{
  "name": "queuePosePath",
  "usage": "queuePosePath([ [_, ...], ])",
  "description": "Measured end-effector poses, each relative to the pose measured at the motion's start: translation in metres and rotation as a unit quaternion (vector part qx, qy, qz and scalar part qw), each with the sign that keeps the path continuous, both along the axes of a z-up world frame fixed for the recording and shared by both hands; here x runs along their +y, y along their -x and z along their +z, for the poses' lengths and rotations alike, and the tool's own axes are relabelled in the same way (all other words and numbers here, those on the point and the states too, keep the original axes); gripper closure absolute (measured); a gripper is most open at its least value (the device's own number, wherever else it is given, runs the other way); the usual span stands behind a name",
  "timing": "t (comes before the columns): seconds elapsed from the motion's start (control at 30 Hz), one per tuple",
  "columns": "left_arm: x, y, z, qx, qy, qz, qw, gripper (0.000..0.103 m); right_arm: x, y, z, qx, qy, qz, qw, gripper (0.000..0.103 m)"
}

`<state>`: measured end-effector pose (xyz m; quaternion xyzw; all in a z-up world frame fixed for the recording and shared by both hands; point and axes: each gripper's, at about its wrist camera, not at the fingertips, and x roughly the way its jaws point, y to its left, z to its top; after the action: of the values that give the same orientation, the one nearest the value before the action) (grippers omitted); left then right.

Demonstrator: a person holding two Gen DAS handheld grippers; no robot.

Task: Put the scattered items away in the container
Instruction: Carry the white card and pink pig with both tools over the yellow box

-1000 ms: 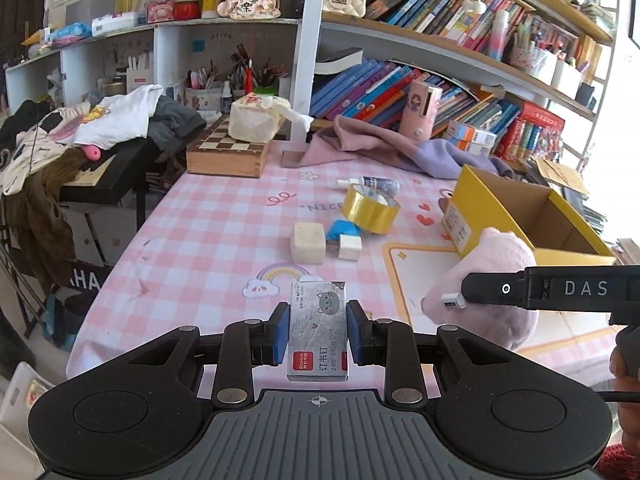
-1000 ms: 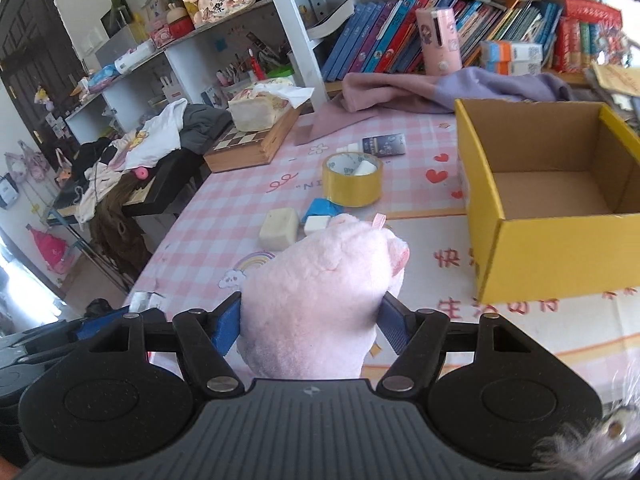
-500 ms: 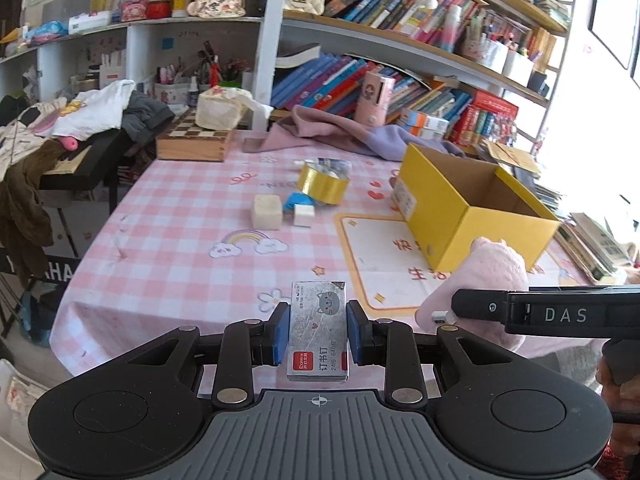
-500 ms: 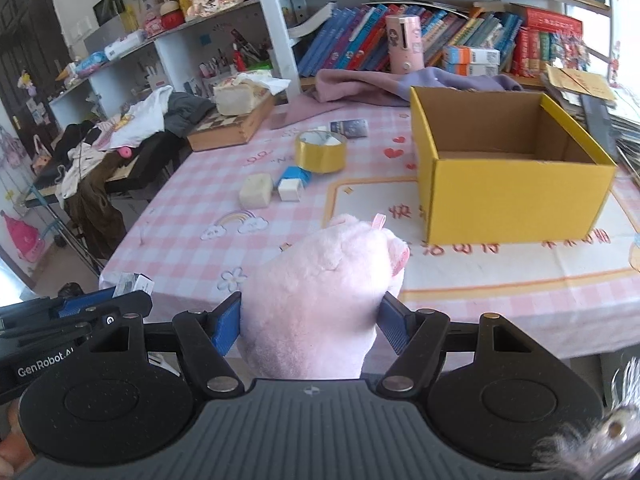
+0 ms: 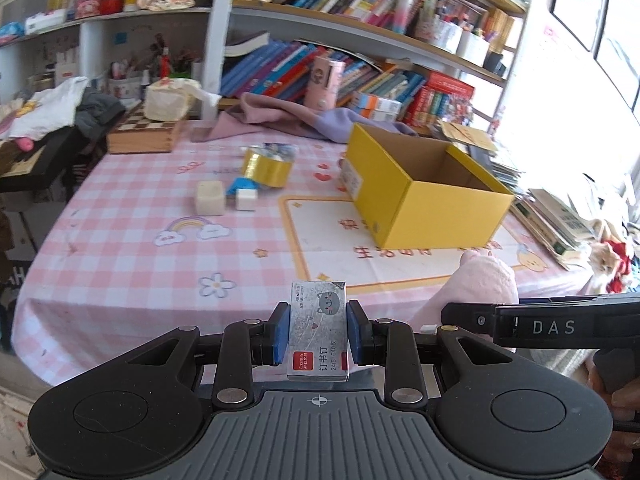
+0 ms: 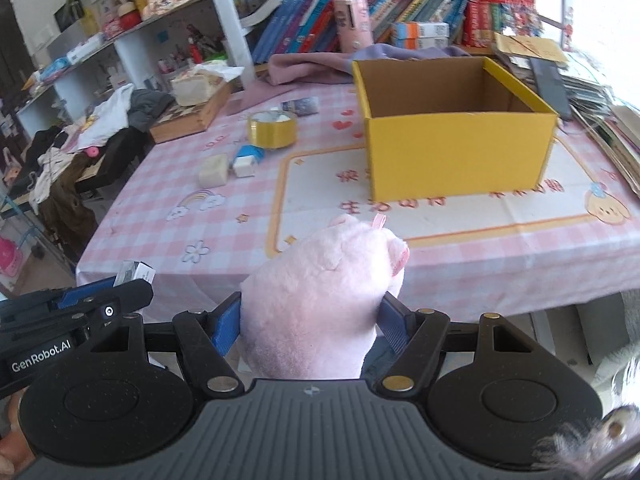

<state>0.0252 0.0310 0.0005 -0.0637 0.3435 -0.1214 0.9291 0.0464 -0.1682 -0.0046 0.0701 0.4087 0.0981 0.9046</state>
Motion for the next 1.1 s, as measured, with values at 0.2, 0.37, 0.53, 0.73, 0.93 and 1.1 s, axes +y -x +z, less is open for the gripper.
queuePosePath([
  [0.2,-0.019,-0.004,0.0,-0.002,0.003,-0.036,0.9993,0.075,-0.02,0.009,0.0,0.001,0.004,-0.035,0.999,0.035],
  [0.37,-0.035,-0.01,0.001,-0.005,0.001,-0.06,0.9982,0.075,-0.034,0.013,0.001,0.003,0.008,-0.056,0.998,0.035],
  [0.53,-0.049,-0.015,0.005,-0.009,0.0,-0.08,0.9967,0.075,-0.048,0.015,0.001,0.006,0.018,-0.076,0.997,0.035],
  [0.73,-0.071,-0.024,0.006,-0.008,-0.001,-0.111,0.9938,0.075,-0.068,0.018,0.002,0.008,0.021,-0.103,0.994,0.035],
  [0.93,-0.095,-0.038,0.005,-0.007,-0.002,-0.144,0.9895,0.075,-0.09,0.018,0.001,0.012,0.019,-0.134,0.991,0.035],
  [1.1,-0.113,-0.051,0.007,-0.014,-0.003,-0.168,0.9856,0.075,-0.106,0.011,0.001,0.01,0.018,-0.153,0.988,0.035],
])
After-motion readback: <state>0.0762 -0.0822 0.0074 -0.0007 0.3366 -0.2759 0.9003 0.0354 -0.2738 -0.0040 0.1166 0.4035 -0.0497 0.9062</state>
